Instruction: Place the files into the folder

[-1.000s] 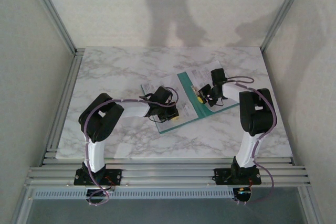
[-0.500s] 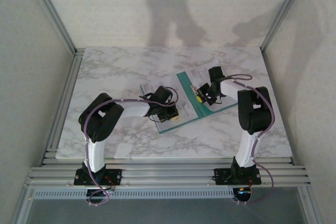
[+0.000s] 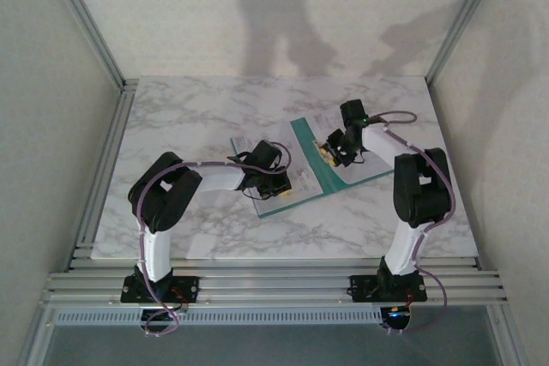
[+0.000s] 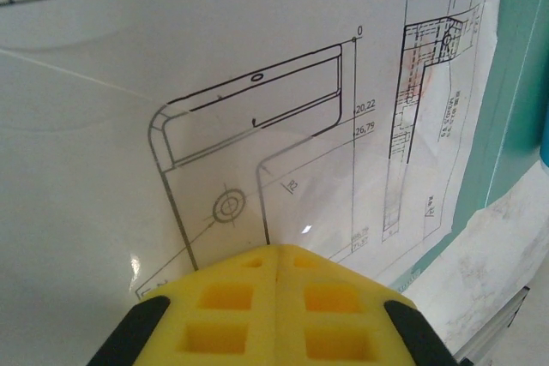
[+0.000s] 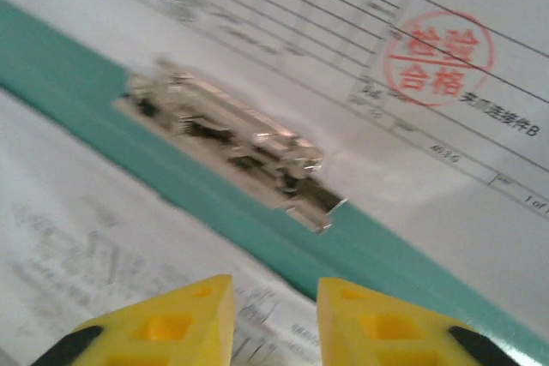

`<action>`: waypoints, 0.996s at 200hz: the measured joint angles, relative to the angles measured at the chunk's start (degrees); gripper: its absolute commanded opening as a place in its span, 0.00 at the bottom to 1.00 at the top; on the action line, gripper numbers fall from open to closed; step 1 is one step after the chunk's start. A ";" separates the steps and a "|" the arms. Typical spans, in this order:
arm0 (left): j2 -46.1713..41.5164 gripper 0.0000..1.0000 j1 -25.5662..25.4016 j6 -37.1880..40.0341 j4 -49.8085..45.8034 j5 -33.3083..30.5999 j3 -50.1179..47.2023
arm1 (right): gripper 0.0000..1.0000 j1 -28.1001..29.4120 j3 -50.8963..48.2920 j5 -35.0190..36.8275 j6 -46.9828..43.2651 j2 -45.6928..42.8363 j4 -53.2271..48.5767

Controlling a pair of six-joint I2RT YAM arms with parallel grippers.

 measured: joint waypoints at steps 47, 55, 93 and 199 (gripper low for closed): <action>-0.72 0.04 0.02 1.36 -2.45 -1.16 0.22 | 0.34 0.00 1.51 0.02 -2.95 -5.81 -0.17; -0.94 0.04 0.07 1.60 -3.02 -1.38 0.20 | 0.34 0.00 1.44 0.00 -3.58 -6.14 -0.13; -3.10 0.04 0.35 3.04 -4.15 -2.49 -2.19 | 0.34 0.11 -3.08 -0.66 -6.23 -7.52 1.31; -11.15 0.23 7.39 7.72 -12.90 -7.76 -7.80 | 0.30 8.90 -15.98 -4.98 -8.48 -11.56 5.57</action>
